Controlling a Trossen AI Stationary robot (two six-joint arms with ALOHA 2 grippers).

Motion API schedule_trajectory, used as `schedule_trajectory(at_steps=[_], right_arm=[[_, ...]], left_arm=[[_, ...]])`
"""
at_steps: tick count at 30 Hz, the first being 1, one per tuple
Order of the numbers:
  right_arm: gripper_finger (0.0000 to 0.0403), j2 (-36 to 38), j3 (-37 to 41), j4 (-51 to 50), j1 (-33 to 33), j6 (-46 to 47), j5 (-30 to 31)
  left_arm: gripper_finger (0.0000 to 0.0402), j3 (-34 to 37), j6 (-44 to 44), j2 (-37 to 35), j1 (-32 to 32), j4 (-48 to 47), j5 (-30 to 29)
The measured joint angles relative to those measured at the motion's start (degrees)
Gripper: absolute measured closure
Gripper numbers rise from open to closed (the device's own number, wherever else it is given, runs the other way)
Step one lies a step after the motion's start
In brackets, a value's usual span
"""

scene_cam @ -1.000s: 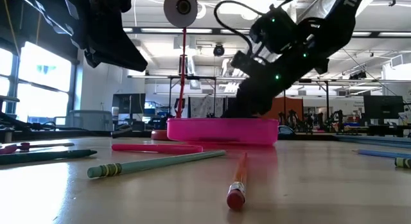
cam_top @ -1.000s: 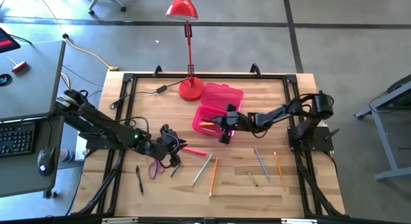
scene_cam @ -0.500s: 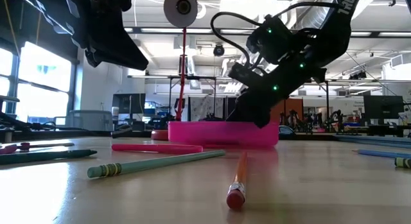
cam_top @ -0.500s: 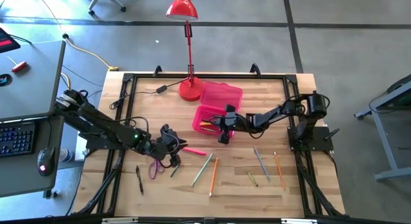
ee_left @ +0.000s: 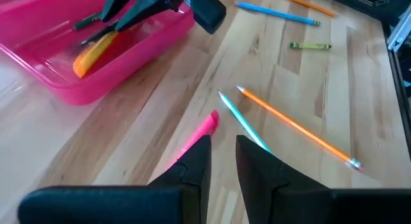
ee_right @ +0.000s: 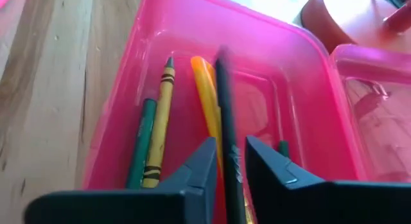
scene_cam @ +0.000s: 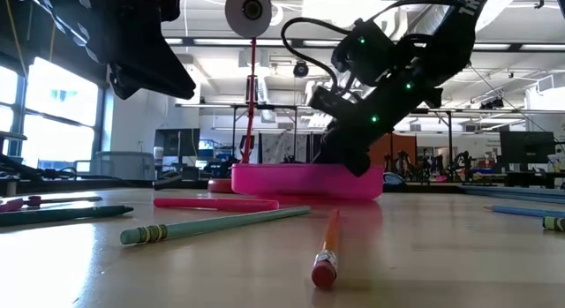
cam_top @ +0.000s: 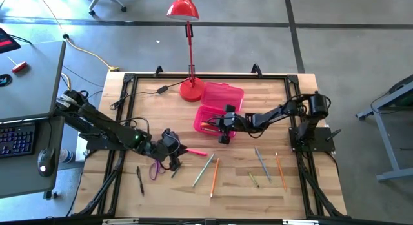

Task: Pick & place school supplies into a supply box
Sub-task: Put the black pen into the pink supply box, then put the pink pen into the pink supply box

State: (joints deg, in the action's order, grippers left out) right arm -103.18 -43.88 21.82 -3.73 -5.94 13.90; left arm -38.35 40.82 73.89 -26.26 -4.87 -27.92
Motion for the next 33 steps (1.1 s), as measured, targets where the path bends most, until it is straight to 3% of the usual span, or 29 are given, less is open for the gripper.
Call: schedule_trajectory(at_steps=[4,8,10,19,27,33], right_arm=[[0.0312,0.0,0.0,0.2,0.0,0.8,-0.8],[0.0299,0.0,0.0,2.3,0.3,1.0,-0.7],[0.0298,0.1,0.0,4.1,0.8,0.4,-0.8],[0.0297,5.1,-0.4,5.6,5.1,-3.1,0.8],[0.0297,9.5,-0.4,6.1,8.8,-0.8,0.7],[0.0297,9.8,-0.3,6.2,11.3,-0.5,0.3]], left_arm=[[0.03,0.0,0.8,0.0,0.6,-0.7,0.4],[0.03,-0.1,7.0,0.9,2.4,-3.5,0.8],[0.03,-0.2,6.8,2.9,3.5,-3.2,3.4],[0.03,-0.2,-5.5,13.9,6.2,1.5,6.6],[0.03,-0.3,-17.4,19.9,7.4,11.6,11.1],[0.03,-0.1,-24.2,23.1,9.1,15.8,11.3]])
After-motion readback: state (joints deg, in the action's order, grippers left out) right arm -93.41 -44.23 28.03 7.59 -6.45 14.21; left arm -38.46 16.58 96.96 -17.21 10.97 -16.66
